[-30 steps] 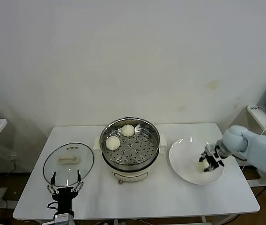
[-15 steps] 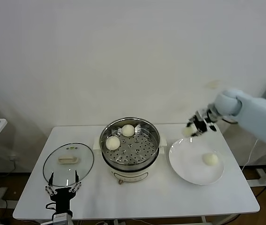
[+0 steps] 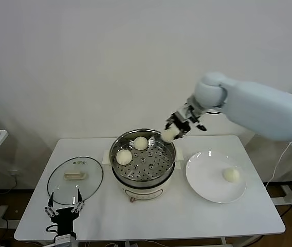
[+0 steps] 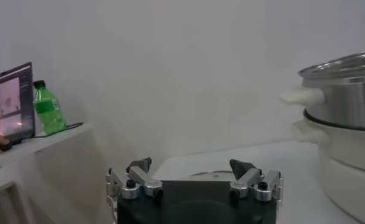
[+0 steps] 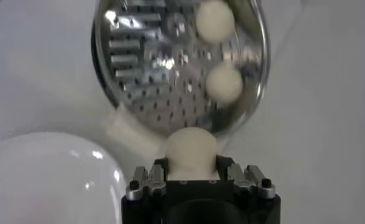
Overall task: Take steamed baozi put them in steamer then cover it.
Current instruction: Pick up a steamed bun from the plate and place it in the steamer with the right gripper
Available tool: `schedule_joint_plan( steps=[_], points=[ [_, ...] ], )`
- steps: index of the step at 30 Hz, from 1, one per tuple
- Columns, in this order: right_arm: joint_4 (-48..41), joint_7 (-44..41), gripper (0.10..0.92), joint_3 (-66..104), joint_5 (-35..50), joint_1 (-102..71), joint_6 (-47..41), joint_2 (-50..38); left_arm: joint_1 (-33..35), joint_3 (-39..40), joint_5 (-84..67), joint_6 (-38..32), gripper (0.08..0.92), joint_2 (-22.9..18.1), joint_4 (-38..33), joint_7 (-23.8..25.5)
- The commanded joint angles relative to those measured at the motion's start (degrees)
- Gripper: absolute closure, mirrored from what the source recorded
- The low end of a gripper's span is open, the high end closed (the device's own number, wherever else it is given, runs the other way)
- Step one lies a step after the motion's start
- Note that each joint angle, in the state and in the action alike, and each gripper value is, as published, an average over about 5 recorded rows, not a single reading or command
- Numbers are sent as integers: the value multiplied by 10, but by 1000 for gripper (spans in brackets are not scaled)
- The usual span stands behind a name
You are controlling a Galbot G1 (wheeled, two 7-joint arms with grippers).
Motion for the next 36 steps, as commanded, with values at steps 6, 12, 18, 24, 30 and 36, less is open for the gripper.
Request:
schedule_joint_plan(
  steps=[6,12,18,24,30,36],
  points=[
    [-10,-4,516,-31,-18,-11,76,107,1,-10,0,-1,177,-7,-3,-1],
    [-15,-3,516,-40,-30,-27,101,126,5,-14,0,-2,177,-8,-8,-2],
    [-29,-2,516,-41,-70,-42,140,138,2,-13,1,-1,177,-12,-9,-2],
    [-43,0,516,-38,-97,-58,162,147,-1,-12,1,-1,177,-14,-7,-2],
    [-45,-1,516,-39,-102,-73,168,149,-2,-13,0,-2,177,-15,-7,-2],
    [-49,-1,516,-44,-102,-78,172,152,-3,-12,0,-2,177,-15,-6,-3]
  ],
)
